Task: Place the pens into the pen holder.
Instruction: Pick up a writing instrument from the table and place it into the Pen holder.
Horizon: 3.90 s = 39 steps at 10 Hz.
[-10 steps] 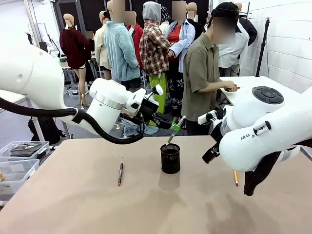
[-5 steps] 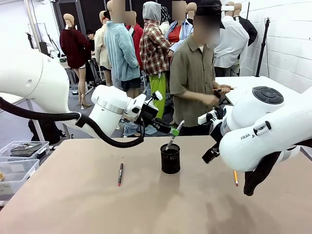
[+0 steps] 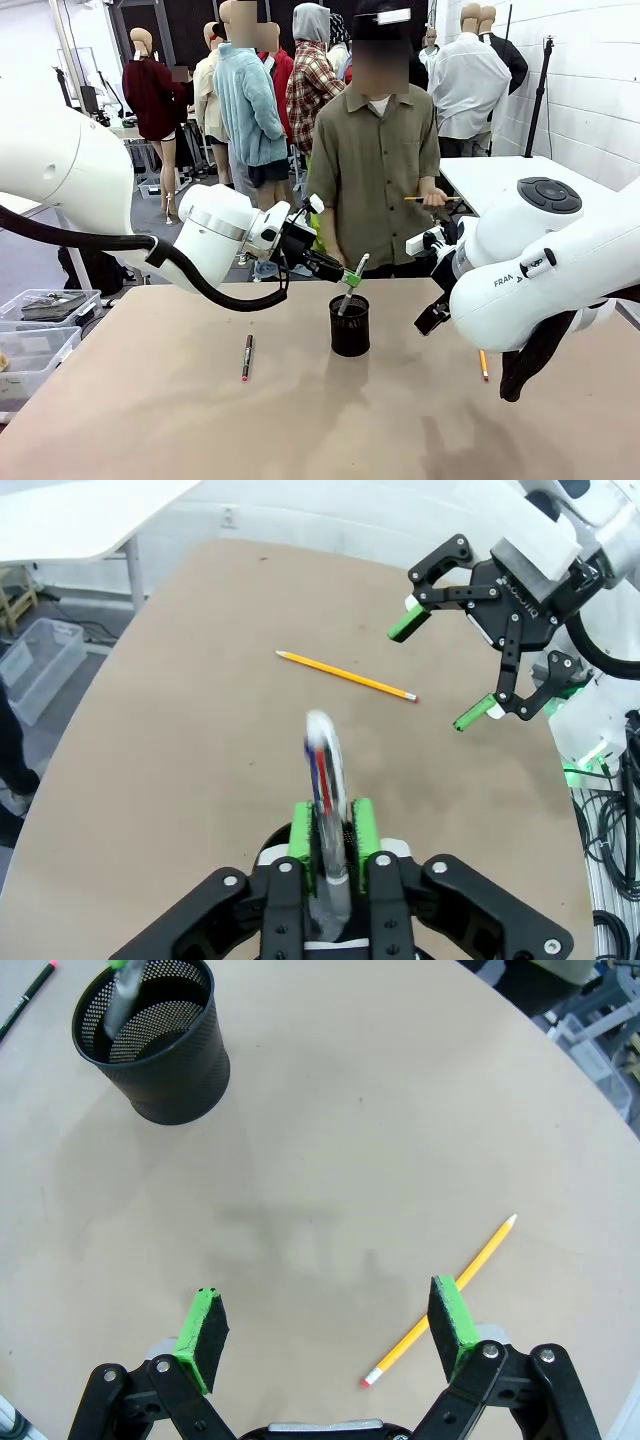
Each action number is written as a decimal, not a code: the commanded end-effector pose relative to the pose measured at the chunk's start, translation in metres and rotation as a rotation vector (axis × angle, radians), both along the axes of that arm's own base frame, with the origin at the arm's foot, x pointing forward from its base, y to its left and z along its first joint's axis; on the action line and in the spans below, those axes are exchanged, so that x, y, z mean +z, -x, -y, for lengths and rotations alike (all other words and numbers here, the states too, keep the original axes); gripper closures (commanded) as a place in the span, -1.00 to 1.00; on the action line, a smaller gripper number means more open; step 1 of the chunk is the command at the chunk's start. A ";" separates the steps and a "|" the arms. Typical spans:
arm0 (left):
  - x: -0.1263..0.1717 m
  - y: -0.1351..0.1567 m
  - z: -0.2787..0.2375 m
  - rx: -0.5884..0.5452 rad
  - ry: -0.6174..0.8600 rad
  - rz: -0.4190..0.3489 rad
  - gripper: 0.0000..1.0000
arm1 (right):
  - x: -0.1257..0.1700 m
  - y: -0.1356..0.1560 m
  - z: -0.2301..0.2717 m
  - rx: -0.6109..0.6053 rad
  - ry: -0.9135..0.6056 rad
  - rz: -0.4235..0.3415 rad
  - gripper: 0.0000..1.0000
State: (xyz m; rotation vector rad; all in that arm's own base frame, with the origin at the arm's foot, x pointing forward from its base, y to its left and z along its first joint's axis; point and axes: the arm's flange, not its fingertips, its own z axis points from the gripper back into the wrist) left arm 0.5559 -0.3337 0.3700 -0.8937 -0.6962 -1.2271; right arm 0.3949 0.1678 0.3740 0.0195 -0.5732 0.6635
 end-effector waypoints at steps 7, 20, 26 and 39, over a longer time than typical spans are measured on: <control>0.057 0.065 -0.103 0.448 -0.175 0.036 -0.04 | 0.000 0.000 0.000 0.000 0.000 -0.001 -1.00; 0.019 0.040 -0.079 0.898 -0.868 -0.481 -0.04 | 0.000 0.000 0.000 0.000 0.000 -0.001 -1.00; -0.020 0.030 -0.072 0.962 -0.914 -0.545 -0.49 | 0.000 0.000 0.000 0.000 0.000 -0.001 -1.00; -0.068 0.031 -0.081 0.979 -0.987 -0.623 -0.16 | 0.000 0.000 0.000 0.000 0.000 -0.001 -1.00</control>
